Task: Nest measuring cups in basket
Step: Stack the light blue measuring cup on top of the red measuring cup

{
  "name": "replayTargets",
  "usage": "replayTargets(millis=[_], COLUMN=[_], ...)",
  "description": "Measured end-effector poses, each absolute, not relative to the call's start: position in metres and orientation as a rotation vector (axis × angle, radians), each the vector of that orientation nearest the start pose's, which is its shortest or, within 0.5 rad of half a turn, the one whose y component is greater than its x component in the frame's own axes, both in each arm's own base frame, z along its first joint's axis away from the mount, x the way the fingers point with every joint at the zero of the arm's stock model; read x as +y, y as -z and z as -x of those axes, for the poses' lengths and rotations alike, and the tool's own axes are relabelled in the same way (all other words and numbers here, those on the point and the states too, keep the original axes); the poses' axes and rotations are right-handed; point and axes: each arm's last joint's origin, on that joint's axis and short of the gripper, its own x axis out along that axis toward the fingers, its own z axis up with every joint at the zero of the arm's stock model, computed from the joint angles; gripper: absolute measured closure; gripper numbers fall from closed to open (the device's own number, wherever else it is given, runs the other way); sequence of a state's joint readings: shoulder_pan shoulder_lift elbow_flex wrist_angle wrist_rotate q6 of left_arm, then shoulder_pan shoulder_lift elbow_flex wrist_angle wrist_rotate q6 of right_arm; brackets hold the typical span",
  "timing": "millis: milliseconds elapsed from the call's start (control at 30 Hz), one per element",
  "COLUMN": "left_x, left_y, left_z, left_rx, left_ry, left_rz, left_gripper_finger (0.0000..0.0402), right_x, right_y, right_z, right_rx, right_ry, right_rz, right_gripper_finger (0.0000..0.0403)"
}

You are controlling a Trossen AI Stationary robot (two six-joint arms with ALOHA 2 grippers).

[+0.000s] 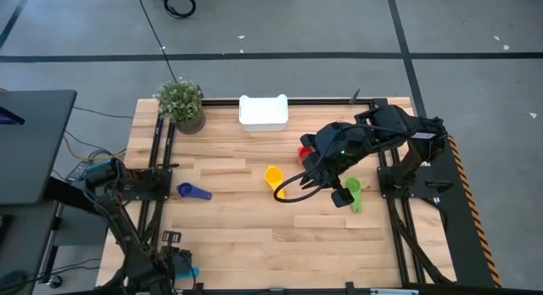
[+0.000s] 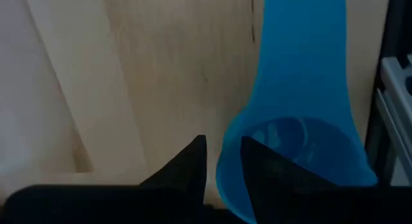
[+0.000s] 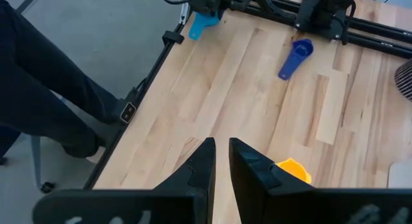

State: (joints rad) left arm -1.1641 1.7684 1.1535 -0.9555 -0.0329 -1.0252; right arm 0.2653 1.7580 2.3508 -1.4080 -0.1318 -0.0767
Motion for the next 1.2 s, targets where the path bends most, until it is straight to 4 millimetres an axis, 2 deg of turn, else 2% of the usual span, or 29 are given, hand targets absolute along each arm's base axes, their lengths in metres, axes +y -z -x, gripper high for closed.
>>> replayTargets(millis=[267, 367, 500, 667, 867, 1100, 1200], left_x=[-0.276, -0.272, -0.268, -0.258, -0.229, -0.180, -0.158], left_y=[-0.151, -0.148, -0.149, -0.152, -0.179, -0.225, -0.247], left_z=[-0.121, -0.124, -0.132, -0.144, -0.152, -0.162, -0.169], left_rx=[1.519, 1.554, 1.628, 1.629, 1.607, 1.562, 1.525], left_ry=[0.131, 0.119, 0.175, 0.126, 0.004, -0.071, -0.084], left_rz=[-0.075, -0.059, -0.037, -0.015, 0.006, 0.076, 0.056], left_gripper_finger=[0.0305, 0.0330, 0.0386, 0.0388, 0.0393, 0.0394, 0.0395], right_x=[0.084, 0.084, 0.082, 0.077, 0.060, 0.041, 0.033], right_y=[-0.479, -0.479, -0.479, -0.479, -0.488, -0.512, -0.520], right_z=[-0.293, -0.293, -0.294, -0.295, -0.288, -0.249, -0.229], right_rx=[0.805, 0.807, 0.808, 0.803, 0.771, 0.691, 0.672], right_ry=[-0.404, -0.400, -0.355, -0.233, -0.095, 0.004, 0.093], right_rz=[0.121, 0.113, 0.121, 0.176, 0.146, 0.178, 0.179], right_gripper_finger=[0.0353, 0.0353, 0.0353, 0.0361, 0.0371, 0.0377, 0.0381])
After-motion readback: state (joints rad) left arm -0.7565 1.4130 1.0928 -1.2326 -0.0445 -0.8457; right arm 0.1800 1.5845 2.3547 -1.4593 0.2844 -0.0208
